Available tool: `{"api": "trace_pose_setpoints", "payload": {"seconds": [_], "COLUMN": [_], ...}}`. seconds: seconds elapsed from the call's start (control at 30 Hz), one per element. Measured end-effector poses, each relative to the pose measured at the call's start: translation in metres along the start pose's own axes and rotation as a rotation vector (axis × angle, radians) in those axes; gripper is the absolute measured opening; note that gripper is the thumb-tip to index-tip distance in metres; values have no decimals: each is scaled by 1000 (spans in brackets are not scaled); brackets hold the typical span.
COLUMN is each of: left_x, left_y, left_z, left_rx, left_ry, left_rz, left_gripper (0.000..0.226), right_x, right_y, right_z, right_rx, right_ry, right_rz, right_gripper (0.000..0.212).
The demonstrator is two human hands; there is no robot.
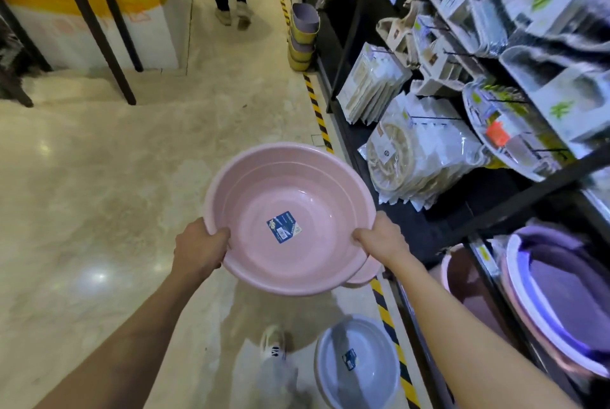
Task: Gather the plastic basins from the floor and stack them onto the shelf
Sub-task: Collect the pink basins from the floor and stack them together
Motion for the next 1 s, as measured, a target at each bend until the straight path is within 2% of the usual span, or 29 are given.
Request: {"api": "trace_pose_setpoints", "payload": {"seconds": [0.27,0.33,0.43,0.6,0.7,0.83,1.0], "left_x": [-98,-120,-151,-189,-210,-239,-260], "left_y": [57,81,118,189,236,290,323], "left_z": [-10,-12,-14,-7,5,29,69], "left_rx": [60,71,92,164,247,372,508], "left_ry": [25,17,73,166,234,333,452], "left_rz": [43,60,91,146,211,306,470], "left_gripper": [33,35,27,38,41,38,44], "right_x": [56,73,95,120,129,136,130], "right_y": [55,71,93,129,145,148,140], "right_z": [-42,-52,-62,-56,-48,-35,-16], "right_rx": [-31,-39,-67,-114,-170,-262,-358], "right_ry": [174,216,264,324,351,421,474], "right_rz": [44,50,72,127,215,397,535], "right_gripper": [44,45,50,49,50,36,35]}}
Point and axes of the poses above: each hand's wrist, its own y-axis towards the middle knuckle, its own z-axis out of the palm, x = y × z, the point moved 4 cm from there along y, towards the middle knuckle
